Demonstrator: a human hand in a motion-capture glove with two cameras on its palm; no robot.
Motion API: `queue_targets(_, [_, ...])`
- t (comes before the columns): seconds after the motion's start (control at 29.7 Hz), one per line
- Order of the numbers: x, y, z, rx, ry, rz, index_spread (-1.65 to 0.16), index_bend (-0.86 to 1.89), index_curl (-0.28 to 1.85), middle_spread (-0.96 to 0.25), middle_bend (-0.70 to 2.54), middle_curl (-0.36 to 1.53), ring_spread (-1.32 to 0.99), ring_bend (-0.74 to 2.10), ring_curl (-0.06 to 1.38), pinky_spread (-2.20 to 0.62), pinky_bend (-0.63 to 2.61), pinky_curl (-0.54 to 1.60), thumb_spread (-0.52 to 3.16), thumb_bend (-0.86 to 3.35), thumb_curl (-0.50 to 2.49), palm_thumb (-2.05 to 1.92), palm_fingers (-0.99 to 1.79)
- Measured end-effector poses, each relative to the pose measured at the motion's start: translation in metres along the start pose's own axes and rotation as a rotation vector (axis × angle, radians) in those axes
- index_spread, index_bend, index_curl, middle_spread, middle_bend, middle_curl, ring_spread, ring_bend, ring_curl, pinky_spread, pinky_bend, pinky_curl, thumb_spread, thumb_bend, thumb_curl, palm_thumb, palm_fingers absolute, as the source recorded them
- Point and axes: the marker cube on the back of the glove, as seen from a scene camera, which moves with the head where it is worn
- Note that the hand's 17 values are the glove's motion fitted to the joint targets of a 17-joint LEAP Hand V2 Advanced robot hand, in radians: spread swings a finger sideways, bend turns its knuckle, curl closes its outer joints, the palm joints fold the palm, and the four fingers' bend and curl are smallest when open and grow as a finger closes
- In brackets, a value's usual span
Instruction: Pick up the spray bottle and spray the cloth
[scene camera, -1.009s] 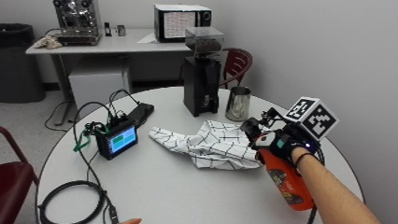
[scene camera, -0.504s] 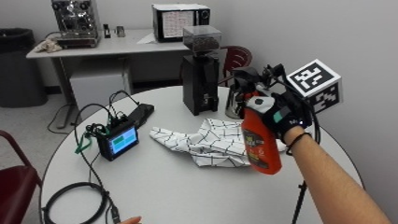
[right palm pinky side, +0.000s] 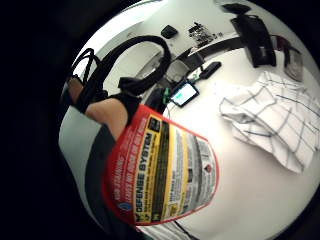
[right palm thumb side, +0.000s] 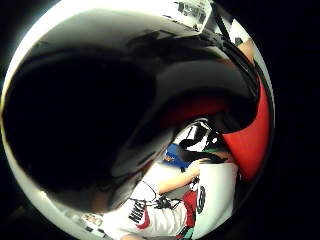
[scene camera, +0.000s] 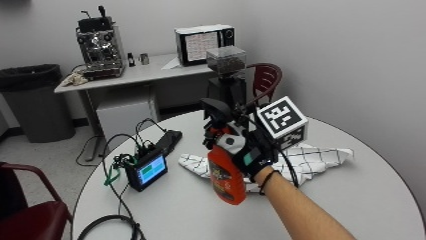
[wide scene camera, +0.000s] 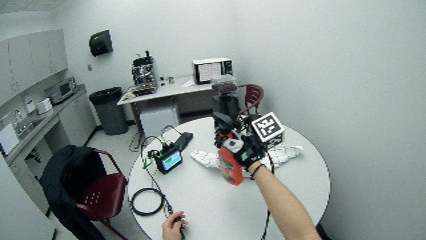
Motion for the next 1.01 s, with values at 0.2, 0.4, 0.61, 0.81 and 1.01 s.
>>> queue_targets(0.2, [-0.001, -0.014, 0.056, -0.043, -0.022, -0.011, -0.21, 0.12, 0.33, -0.12, 0.54, 0.50, -0.13, 0.62, 0.43, 0.23, 0.16, 0.28, 0.74, -0.03, 0.69, 0.93, 1.09])
queue_targets(0.4, [0.020, -0.026, 0.102, -0.070, -0.023, -0.036, -0.22, 0.11, 0.33, -0.12, 0.54, 0.50, -0.13, 0.62, 0.43, 0.22, 0.16, 0.28, 0.76, -0.02, 0.68, 0.93, 1.09])
queue_targets(0.61, [0.036, -0.026, 0.119, -0.070, -0.020, -0.048, -0.23, 0.11, 0.32, -0.12, 0.54, 0.50, -0.14, 0.62, 0.43, 0.22, 0.15, 0.27, 0.78, -0.03, 0.68, 0.93, 1.09])
queue_targets(0.81, [0.039, -0.026, 0.120, -0.046, -0.001, -0.055, -0.23, 0.12, 0.32, -0.12, 0.53, 0.50, -0.14, 0.62, 0.43, 0.21, 0.16, 0.27, 0.79, -0.03, 0.67, 0.93, 1.08])
queue_targets(1.01, [0.030, -0.034, 0.115, -0.041, -0.022, -0.083, -0.23, 0.11, 0.31, -0.12, 0.53, 0.50, -0.14, 0.61, 0.43, 0.21, 0.16, 0.27, 0.80, -0.02, 0.67, 0.93, 1.08])
